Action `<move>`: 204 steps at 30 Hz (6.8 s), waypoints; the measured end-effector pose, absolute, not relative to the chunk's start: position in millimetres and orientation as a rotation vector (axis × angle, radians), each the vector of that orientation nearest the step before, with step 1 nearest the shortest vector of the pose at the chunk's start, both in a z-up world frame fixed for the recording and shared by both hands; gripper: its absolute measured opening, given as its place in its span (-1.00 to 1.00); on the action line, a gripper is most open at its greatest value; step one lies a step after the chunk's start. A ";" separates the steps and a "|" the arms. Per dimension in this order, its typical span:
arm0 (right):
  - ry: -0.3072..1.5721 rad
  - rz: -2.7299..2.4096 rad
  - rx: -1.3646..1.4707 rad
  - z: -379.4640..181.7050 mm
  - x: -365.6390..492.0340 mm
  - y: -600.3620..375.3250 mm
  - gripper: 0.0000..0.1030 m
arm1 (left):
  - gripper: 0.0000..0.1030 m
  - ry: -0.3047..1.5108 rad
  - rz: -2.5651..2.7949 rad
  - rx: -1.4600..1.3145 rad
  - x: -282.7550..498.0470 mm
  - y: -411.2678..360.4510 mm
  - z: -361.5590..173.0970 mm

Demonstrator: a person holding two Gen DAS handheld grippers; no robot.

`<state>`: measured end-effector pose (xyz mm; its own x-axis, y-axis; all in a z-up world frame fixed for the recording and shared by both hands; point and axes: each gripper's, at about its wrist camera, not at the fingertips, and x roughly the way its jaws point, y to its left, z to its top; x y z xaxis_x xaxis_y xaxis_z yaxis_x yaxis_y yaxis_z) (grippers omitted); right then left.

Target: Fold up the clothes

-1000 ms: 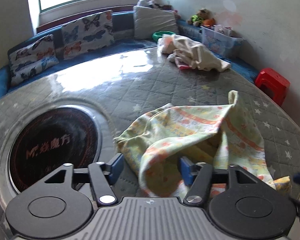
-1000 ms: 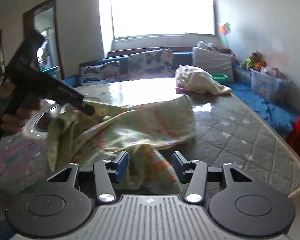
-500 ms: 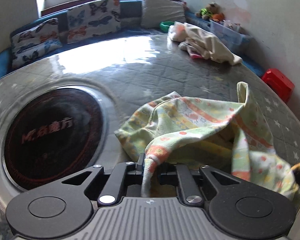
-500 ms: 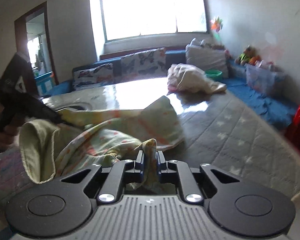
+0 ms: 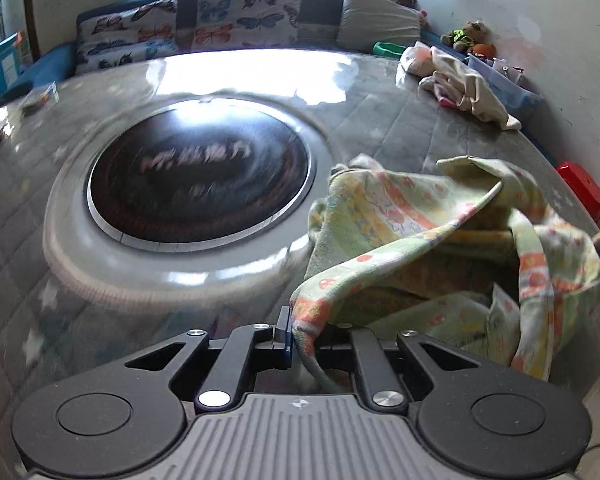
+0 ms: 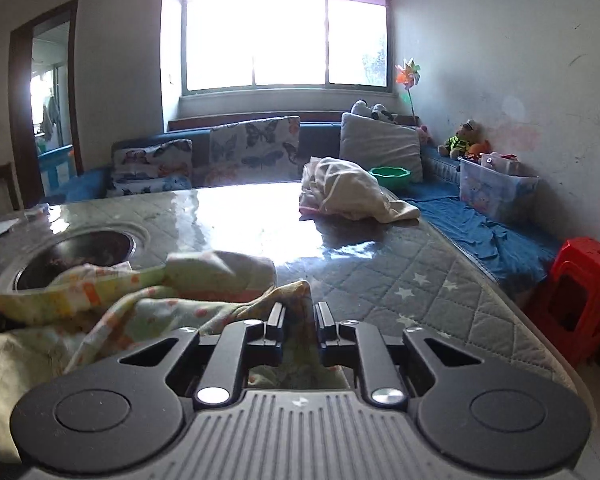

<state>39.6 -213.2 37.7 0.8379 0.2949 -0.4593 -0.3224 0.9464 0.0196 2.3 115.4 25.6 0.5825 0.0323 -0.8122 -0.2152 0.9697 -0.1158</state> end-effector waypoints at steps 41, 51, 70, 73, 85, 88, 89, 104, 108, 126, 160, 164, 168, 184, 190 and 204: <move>0.615 0.678 -0.168 35.1 8.8 -134.3 0.13 | -0.06 0.890 0.186 -0.159 -70.0 104.2 36.8; 0.662 0.705 -0.166 20.0 57.9 -86.2 0.09 | 0.38 0.871 0.192 -0.091 -64.0 103.7 52.0; 0.581 0.604 -0.217 24.4 69.5 -104.4 -0.95 | 0.32 0.779 0.037 -0.035 1.0 74.2 71.5; 0.543 0.564 -0.187 35.5 63.4 -127.5 -0.95 | 0.32 0.797 -0.017 0.001 27.3 56.3 65.1; 0.549 0.449 -0.087 41.8 46.5 -196.0 -0.80 | -0.43 0.864 0.022 0.048 79.1 40.2 34.9; 0.553 0.475 -0.065 39.4 50.4 -190.5 -0.24 | -0.81 0.861 0.046 0.035 80.9 48.3 33.4; 0.556 0.493 -0.057 38.4 52.1 -185.5 -0.17 | -0.83 0.861 0.054 0.030 81.5 51.0 32.8; 0.643 0.594 -0.151 10.8 90.6 -90.6 -0.25 | -0.90 0.746 0.423 -0.143 -20.4 178.4 61.4; 0.622 0.555 -0.198 12.0 84.3 -96.0 -0.79 | -0.91 0.777 0.492 -0.176 -43.3 205.1 50.0; 0.535 0.482 -0.125 52.1 44.6 -162.0 -0.28 | -0.92 0.838 0.638 -0.230 -119.9 233.6 26.6; 0.489 0.360 -0.271 60.0 75.4 -166.9 -0.94 | 0.10 0.773 0.674 -0.174 -148.1 235.6 58.3; 0.573 0.281 -0.297 50.6 56.6 -203.4 -0.87 | 0.21 0.739 0.642 -0.143 -135.5 226.4 70.4; 0.670 0.232 -0.280 35.0 49.1 -229.4 -0.46 | 0.39 0.712 0.649 -0.112 -125.6 223.5 80.6; 0.645 0.422 -0.087 52.5 54.0 -210.1 -0.12 | 0.81 0.726 0.677 -0.536 -133.0 288.3 82.2; 0.690 0.497 -0.130 35.7 57.7 -177.9 -0.07 | 0.81 0.720 0.712 -0.776 -160.2 324.7 59.3; 0.775 0.480 -0.185 4.6 61.9 -164.8 0.05 | 0.81 0.621 0.894 -0.743 -197.4 334.2 52.3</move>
